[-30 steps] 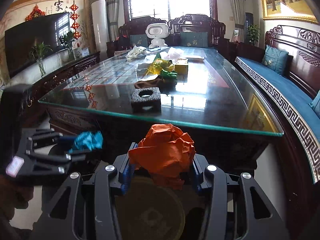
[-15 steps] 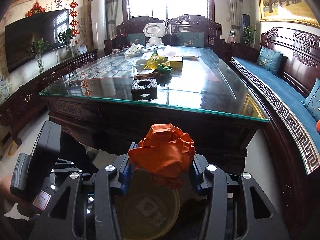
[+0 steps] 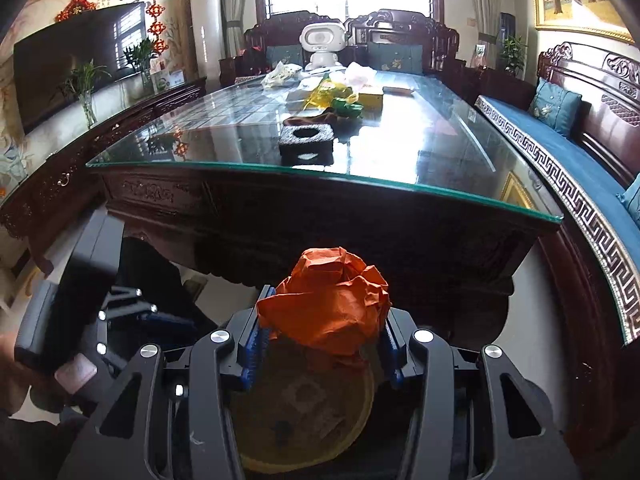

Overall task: Collect trash
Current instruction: 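Open both tools to drop the cloth and paper into the bin, then move the left tool to the black foam sponge and grasp it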

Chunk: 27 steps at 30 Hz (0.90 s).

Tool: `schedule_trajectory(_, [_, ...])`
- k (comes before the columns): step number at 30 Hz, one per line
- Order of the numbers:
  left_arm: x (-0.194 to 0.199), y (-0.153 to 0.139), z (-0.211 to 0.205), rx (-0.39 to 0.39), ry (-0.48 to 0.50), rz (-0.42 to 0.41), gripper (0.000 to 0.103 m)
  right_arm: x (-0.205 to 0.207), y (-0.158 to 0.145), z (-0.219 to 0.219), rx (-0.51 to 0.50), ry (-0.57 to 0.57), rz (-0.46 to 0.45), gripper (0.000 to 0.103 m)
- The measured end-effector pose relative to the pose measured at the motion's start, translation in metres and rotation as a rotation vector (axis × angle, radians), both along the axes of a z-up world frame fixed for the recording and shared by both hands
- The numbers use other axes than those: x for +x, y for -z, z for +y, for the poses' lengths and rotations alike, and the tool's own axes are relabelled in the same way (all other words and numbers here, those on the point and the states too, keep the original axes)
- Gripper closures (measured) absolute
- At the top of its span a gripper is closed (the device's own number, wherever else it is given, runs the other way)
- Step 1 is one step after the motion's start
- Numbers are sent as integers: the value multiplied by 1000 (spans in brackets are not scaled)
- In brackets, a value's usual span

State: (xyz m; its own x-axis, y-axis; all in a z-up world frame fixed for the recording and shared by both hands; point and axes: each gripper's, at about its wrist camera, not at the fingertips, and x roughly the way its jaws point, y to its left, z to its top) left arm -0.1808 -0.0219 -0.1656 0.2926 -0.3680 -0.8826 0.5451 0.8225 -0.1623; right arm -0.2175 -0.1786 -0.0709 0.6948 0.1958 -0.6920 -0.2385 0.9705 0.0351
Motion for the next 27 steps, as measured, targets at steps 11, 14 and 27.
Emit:
schedule_trajectory(11, [24, -19, 30, 95, -150, -147, 27, -4, 22, 25, -9, -77, 84, 52])
schedule_trajectory(14, [29, -20, 37, 95, -169, -159, 25, -4, 22, 32, -26, -107, 87, 40])
schedule_trajectory(27, [39, -34, 44, 59, -197, -207, 25, 8, 10, 34, -36, -101, 53, 31])
